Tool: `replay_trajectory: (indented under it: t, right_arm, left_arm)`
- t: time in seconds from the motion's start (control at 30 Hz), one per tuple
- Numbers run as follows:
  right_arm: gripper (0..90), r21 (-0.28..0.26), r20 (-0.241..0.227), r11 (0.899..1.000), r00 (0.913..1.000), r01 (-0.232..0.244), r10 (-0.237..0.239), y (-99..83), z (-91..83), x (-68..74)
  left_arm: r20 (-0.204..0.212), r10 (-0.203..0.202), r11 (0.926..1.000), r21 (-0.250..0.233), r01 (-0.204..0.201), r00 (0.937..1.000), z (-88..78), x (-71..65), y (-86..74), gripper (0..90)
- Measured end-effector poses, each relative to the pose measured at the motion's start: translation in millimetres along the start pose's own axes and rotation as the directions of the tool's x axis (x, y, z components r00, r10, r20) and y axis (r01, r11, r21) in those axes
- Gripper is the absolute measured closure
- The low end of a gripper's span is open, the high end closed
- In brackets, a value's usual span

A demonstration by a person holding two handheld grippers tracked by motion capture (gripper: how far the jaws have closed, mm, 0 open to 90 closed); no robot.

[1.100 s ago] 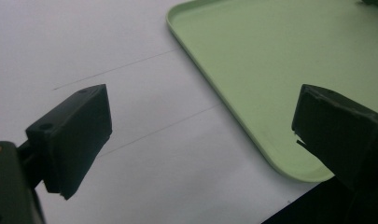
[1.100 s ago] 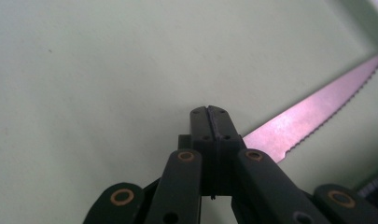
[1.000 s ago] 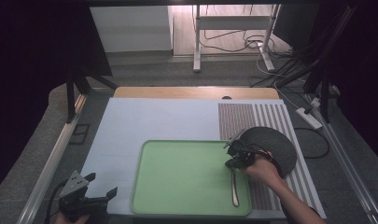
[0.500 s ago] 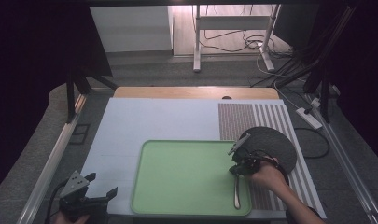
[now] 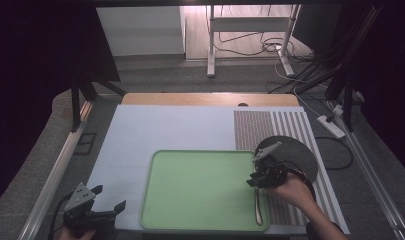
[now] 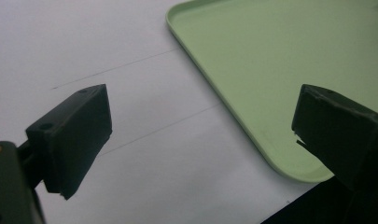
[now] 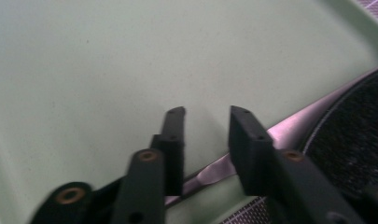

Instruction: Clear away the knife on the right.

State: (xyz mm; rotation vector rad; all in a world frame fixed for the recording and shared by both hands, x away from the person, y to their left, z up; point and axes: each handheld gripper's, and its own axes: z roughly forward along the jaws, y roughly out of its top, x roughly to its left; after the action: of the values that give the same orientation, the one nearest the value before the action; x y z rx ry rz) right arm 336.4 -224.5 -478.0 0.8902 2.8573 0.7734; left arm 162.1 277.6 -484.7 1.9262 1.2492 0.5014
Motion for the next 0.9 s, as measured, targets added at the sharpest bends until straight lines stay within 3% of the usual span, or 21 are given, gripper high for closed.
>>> replay_trajectory:
  t: [0.1,0.5,0.7,0.9]
  right_arm:
    - [51.5,-0.019,0.016,0.999,0.9995,-0.026,0.026,-2.3,-3.4,0.8]
    - [16.5,-0.096,0.111,0.995,0.9931,-0.026,0.037,-23.4,-24.4,7.2]
    - [5.7,-0.147,0.157,0.989,0.9862,-0.03,0.053,-41.7,-36.1,6.0]
    - [2.8,-0.212,0.136,0.974,0.984,-0.084,0.115,-63.2,-48.0,0.5]
  left_arm:
    - [0.0,0.001,1.0,0.0,-0.001,1.0,0.0,-0.1,0.0,5.8]
    - [0.0,0.0,1.0,0.003,0.0,1.0,0.2,0.1,0.0,5.8]
    - [-0.001,-0.001,1.0,0.005,0.001,1.0,0.3,0.3,0.2,5.8]
    - [-0.002,0.0,1.0,0.006,0.0,1.0,0.5,0.4,0.3,5.9]
